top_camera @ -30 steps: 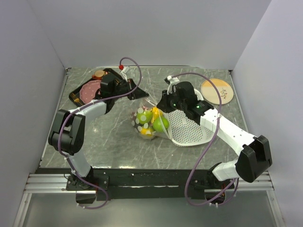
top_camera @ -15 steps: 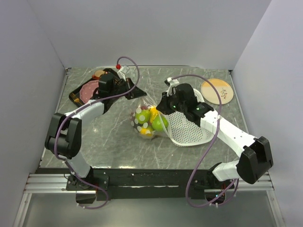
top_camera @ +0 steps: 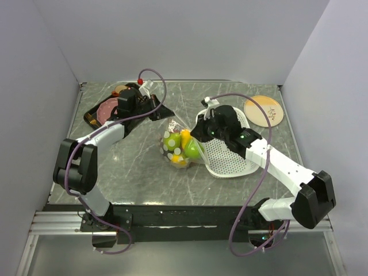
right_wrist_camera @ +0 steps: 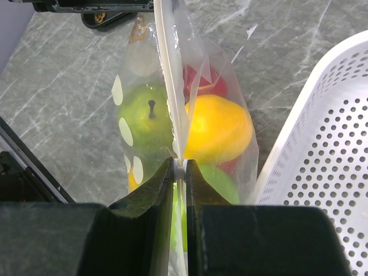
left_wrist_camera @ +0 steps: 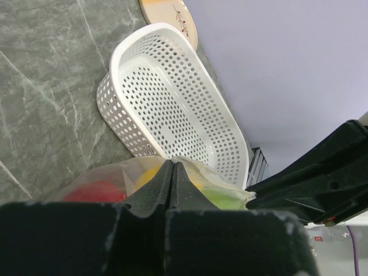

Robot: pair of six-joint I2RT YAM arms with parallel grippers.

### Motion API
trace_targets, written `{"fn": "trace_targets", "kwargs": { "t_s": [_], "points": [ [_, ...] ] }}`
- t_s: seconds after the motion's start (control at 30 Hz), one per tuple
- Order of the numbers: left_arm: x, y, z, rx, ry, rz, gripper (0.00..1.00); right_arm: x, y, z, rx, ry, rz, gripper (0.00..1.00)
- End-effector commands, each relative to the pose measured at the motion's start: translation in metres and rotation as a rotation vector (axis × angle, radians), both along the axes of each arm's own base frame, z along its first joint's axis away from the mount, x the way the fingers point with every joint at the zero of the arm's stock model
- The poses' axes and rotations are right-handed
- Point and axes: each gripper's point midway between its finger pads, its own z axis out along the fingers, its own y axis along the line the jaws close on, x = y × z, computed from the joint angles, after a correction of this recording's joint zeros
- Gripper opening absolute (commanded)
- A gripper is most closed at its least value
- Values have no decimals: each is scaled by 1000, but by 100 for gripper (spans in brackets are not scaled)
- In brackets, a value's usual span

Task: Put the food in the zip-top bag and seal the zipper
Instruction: Zip the zipper food storage bag at the center of the board.

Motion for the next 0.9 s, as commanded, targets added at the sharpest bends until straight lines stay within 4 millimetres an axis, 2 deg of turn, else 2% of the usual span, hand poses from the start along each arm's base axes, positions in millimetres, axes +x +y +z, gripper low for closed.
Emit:
{"fn": "trace_targets", "kwargs": {
  "t_s": [0.0,0.87],
  "points": [
    [43,41,28,46,-146,222,1,-22,-13,1,-19,26,-4,7],
    [52,66,29,107,-148,312,1,-53,-29,-6,-30,64,-5,7]
  ]
}}
